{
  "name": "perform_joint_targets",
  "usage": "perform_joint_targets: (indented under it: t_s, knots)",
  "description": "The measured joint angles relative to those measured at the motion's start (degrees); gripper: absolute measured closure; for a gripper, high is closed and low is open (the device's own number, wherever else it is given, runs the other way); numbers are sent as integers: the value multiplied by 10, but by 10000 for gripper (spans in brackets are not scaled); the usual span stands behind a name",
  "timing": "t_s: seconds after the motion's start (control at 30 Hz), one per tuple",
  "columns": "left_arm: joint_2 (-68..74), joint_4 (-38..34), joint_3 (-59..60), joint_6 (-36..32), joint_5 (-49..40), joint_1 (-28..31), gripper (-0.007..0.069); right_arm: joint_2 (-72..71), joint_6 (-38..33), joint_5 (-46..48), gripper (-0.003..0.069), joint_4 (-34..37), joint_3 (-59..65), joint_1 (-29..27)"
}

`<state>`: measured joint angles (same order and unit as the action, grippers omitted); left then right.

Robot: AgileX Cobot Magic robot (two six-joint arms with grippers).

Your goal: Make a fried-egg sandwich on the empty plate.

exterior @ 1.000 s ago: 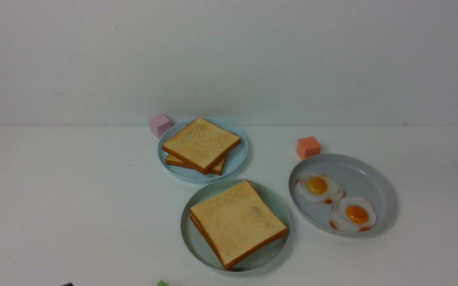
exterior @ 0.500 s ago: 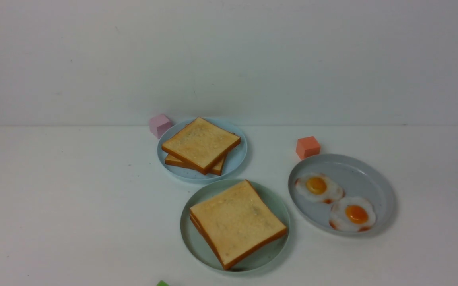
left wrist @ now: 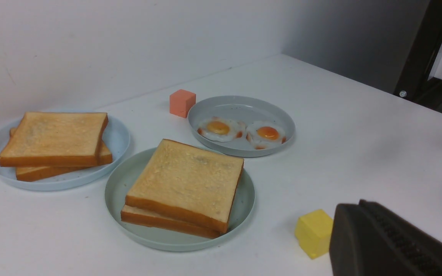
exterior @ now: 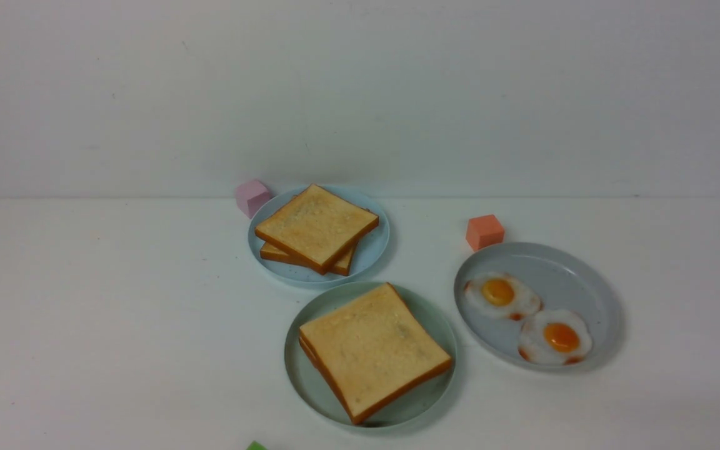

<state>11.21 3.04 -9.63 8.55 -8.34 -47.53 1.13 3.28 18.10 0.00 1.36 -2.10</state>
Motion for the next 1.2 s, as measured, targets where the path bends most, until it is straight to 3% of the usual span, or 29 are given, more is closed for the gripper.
perform_joint_targets:
  t_s: [1.07, 1.2]
  knots:
    - [0, 9, 1, 1, 4, 2, 606, -17, -2, 38, 662, 11, -3, 0]
    - [-16, 4, 1, 1, 47, 71, 603, -17, -2, 38, 661, 11, -3, 0]
